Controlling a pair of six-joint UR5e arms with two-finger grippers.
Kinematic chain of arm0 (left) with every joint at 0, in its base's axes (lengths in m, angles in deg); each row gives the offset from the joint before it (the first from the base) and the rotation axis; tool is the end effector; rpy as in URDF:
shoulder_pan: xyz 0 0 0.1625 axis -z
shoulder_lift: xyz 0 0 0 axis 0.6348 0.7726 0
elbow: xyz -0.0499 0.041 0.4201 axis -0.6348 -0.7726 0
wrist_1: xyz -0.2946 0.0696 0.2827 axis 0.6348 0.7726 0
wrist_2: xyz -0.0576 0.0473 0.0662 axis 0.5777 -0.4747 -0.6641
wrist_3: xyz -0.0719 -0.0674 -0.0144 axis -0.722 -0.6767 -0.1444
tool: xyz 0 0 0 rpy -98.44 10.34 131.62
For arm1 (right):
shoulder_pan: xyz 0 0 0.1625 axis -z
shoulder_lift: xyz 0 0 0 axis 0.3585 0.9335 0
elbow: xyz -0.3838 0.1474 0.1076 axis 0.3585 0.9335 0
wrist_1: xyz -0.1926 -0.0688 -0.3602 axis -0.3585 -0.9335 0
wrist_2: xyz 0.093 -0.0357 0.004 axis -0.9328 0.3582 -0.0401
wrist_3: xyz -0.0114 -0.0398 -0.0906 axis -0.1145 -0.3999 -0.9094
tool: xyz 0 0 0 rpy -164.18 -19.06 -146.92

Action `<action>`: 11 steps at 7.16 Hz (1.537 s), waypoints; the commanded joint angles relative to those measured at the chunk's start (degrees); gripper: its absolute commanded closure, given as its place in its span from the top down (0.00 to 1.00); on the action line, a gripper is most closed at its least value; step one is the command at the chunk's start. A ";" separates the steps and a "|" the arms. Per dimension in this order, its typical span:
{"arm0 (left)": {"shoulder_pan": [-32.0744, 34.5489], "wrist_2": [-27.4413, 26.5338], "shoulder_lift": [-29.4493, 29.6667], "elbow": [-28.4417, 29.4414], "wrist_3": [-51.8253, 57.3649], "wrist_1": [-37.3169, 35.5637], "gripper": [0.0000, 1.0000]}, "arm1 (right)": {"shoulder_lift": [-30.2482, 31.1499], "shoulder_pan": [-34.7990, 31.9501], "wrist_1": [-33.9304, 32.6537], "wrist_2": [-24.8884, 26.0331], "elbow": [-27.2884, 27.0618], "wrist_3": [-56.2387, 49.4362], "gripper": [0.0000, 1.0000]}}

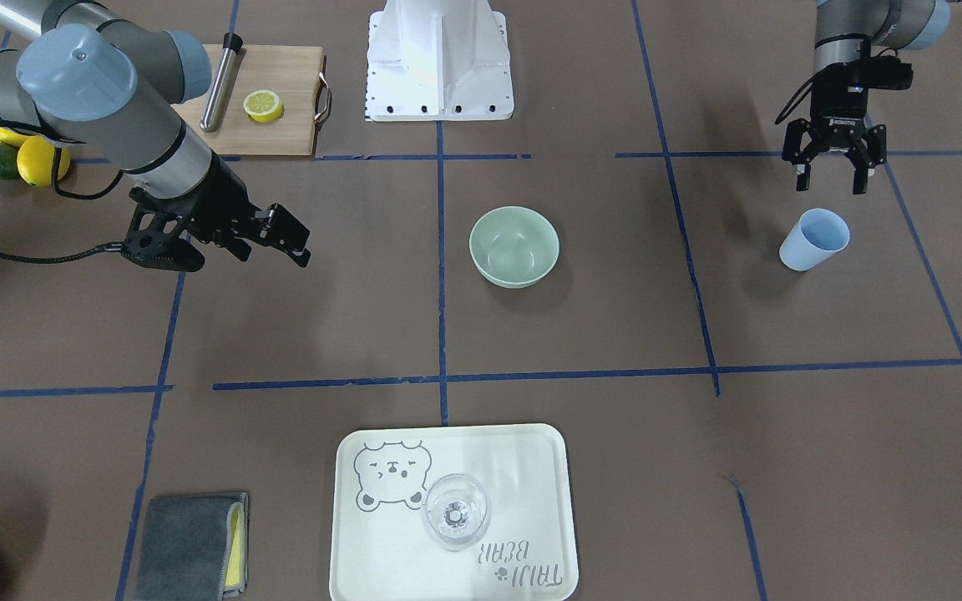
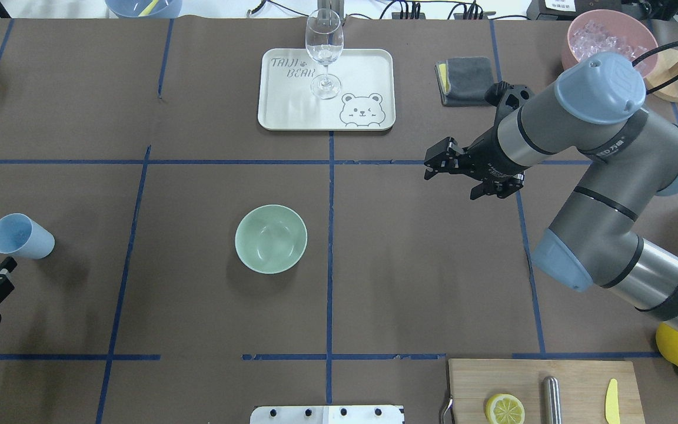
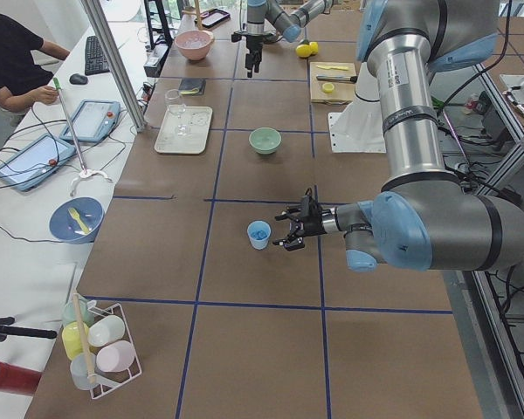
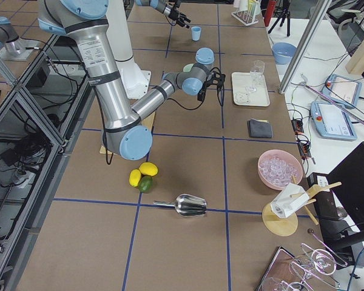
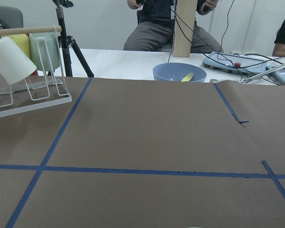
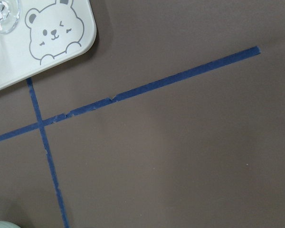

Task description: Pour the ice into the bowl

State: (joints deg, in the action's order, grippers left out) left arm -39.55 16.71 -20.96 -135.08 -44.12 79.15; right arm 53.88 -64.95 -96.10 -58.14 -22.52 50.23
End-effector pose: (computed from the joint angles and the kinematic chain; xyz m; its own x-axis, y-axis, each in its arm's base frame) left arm 0.2544 -0.2207 0.6095 0.6755 0.0706 -0.7340 0.6293 0.4635 0.6238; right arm -0.3783 -0.4729 0.2974 0.4423 0.2848 0.8504 -0.1987 0.9558 -0.2167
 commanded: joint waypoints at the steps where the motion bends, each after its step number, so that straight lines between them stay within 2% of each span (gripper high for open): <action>1: -2.40 -2.79 1.48 0.88 -3.09 -5.52 1.00 | 0.10 0.00 0.02 0.00 0.08 -0.09 1.00; 2: -2.75 -2.80 3.83 2.71 -7.73 -9.38 1.00 | 0.18 0.00 0.02 0.00 0.17 -0.09 1.00; 5: -2.76 -6.92 6.84 6.49 -8.56 -9.60 1.00 | 0.27 0.00 0.10 0.00 0.17 -0.09 1.00; 6: -2.76 -10.41 8.32 7.82 -9.70 -9.69 1.00 | 0.27 0.00 0.10 0.00 0.17 -0.09 1.00; 9: -2.67 -13.85 11.14 12.73 -9.71 -9.42 1.00 | 0.27 0.00 0.10 0.00 0.17 -0.09 1.00; 11: -2.50 -13.87 11.50 12.92 -9.54 -9.33 1.00 | 0.36 -0.09 0.02 0.00 0.25 -0.09 1.00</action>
State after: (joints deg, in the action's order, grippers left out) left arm -42.18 3.00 -9.75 -122.60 -53.79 69.77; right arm 54.18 -65.01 -96.02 -58.14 -22.32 50.14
